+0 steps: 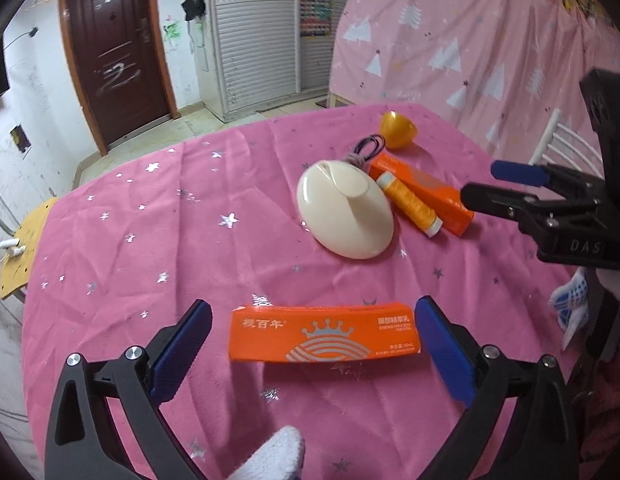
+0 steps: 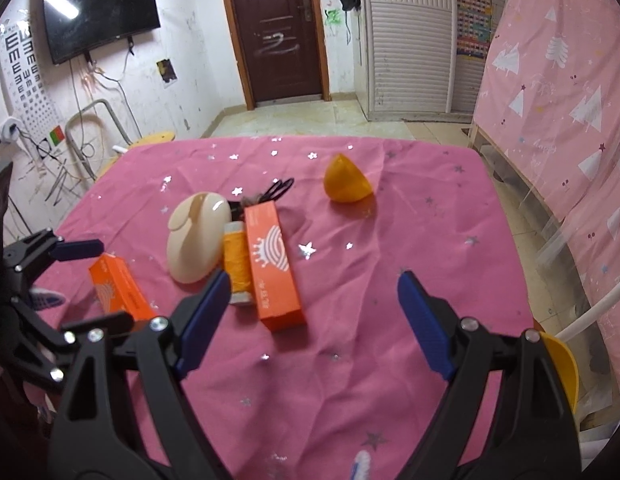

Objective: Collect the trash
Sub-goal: 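Move both grippers back over the table toward the orange items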

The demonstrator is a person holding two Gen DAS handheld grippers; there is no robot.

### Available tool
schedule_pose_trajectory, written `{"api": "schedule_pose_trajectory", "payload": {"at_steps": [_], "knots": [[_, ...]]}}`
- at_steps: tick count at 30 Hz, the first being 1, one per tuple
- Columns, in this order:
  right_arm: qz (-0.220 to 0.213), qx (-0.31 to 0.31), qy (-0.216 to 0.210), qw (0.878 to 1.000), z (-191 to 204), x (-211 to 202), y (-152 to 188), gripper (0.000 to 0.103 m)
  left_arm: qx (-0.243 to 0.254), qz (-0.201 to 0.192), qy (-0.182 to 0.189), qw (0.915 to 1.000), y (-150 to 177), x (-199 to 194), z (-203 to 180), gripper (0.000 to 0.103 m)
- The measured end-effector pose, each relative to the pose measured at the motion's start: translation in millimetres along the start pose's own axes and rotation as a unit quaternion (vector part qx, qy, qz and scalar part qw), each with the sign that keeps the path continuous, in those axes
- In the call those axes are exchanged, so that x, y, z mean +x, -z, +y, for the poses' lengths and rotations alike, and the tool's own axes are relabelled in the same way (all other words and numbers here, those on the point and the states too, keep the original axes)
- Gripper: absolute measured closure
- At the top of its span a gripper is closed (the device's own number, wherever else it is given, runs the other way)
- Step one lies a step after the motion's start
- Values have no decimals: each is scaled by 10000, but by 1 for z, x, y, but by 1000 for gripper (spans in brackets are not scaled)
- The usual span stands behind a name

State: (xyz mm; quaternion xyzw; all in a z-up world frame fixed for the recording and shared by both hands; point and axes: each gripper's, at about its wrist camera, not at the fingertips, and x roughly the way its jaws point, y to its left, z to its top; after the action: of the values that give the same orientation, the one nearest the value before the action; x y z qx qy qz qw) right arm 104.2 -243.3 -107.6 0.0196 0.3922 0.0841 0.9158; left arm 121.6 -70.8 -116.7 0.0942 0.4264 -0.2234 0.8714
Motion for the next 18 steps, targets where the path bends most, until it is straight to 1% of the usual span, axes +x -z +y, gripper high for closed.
{"api": "schedule_pose_trajectory", "payload": {"at_steps": [8,10,12,13,14,15,16,18], "knots": [[140,-25,60,9999,3,15,-6,21,226,124,484,9985,0,6,-6,10],[186,-8,44,9998,3,17,-7,21,168,101,608,9980,-1,7,-4,10],[182,-19,61,9998,3,19,-9,21,52,9,718,9974,-3,7,-2,13],[198,-24,74,9998,3,20,-10,21,5,-68,789,9969,-5,6,-3,25],[225,-26,70,9997,3,22,-11,21,-11,-88,837,9965,-5,8,-3,40],[234,-27,71,9997,5,22,-11,21,-36,-67,862,9962,-5,9,-3,45],[241,-30,74,9997,5,23,-11,21,-50,-58,896,9960,-5,10,-3,54],[278,-24,67,9996,5,24,-11,21,-73,-114,957,9953,-5,10,-1,59]]}}
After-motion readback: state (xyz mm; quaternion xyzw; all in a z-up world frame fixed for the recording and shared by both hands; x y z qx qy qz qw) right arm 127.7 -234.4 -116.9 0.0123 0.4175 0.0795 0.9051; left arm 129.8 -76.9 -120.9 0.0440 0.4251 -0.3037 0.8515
